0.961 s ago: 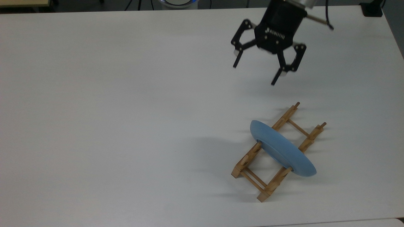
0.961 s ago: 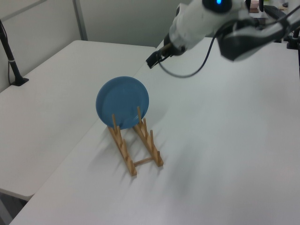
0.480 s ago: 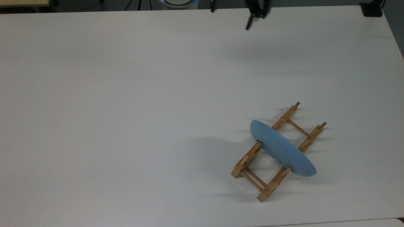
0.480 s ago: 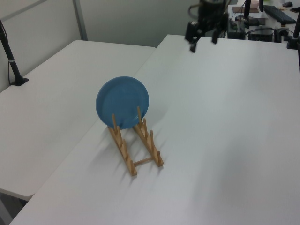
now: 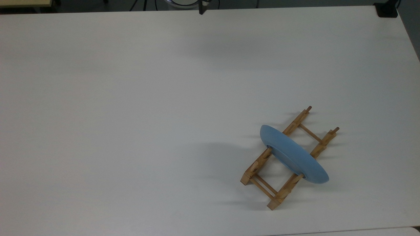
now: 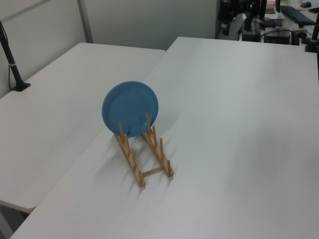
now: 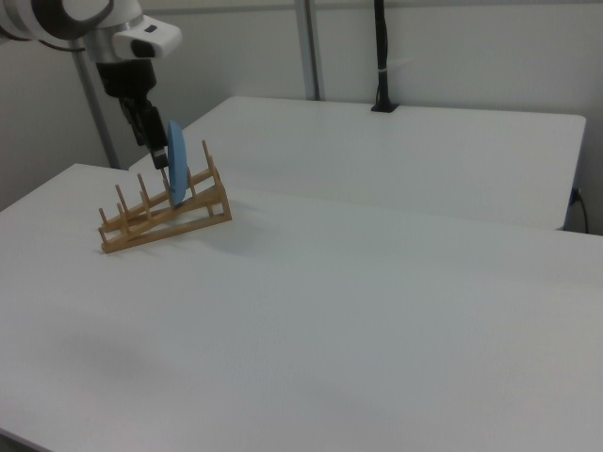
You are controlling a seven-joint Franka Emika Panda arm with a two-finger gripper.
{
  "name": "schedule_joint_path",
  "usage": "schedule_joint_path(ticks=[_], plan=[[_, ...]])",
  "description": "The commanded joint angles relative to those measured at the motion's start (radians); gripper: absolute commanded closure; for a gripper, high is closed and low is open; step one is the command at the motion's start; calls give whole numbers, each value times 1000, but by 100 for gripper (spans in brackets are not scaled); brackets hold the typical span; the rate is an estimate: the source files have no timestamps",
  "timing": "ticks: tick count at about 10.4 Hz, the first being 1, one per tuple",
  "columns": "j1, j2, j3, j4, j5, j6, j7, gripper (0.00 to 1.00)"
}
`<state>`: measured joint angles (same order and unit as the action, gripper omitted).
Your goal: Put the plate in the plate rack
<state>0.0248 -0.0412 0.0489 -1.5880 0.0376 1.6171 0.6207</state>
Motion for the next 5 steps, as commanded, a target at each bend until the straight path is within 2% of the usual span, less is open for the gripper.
schedule_joint_path(ticks=[1,3,5], plan=[[-22,-34,-20,-44,39,41,-382,0],[-34,-28,-20,-41,38,61,-491,0],[-39,-23,-20,-38,33,72,-496,0]])
